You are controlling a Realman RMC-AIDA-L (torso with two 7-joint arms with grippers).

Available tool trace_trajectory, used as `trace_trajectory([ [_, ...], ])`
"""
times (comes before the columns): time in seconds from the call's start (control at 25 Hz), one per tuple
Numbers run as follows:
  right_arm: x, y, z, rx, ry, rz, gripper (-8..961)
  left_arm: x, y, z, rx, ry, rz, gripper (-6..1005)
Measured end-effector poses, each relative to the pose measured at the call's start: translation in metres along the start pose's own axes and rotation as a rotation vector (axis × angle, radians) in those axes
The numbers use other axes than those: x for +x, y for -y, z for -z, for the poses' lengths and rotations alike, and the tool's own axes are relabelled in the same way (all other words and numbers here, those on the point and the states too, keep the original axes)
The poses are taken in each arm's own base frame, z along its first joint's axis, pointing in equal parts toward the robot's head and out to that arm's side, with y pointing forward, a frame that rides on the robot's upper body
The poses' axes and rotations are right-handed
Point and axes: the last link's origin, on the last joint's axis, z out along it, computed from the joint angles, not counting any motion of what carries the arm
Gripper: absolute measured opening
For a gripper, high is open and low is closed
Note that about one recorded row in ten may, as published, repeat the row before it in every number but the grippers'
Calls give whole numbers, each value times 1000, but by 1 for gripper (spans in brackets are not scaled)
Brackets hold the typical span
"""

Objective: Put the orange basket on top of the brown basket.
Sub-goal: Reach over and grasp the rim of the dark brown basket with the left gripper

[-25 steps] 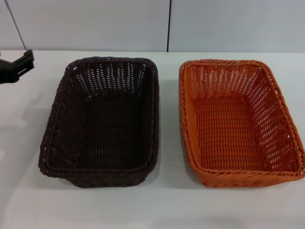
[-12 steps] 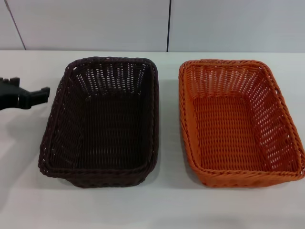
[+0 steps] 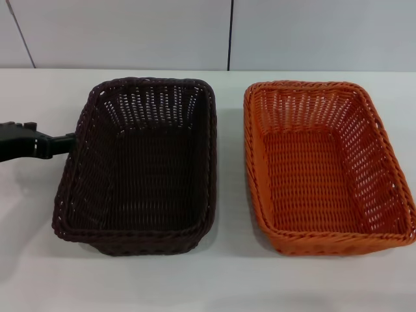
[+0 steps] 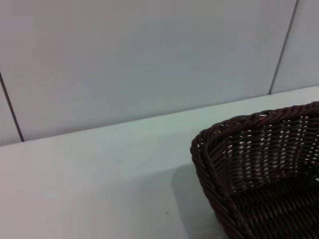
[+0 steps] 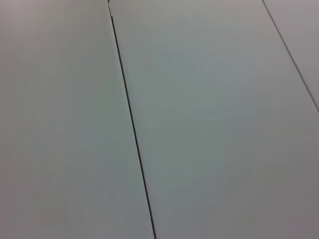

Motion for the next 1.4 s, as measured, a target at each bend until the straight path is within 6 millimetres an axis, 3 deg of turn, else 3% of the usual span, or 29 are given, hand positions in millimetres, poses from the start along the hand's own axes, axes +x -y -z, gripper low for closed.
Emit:
trace_trajectory([
  [0.36, 0, -4, -1, -23, 4, -11, 759, 0, -8, -4, -27, 25, -8, 668],
  [1.0, -1, -2, 0, -20, 1, -10, 760, -11, -23, -33, -93, 116, 15, 640],
  [1.4, -4, -1, 2, -23, 17, -6, 759, -10, -23, -34, -102, 125, 20, 602],
])
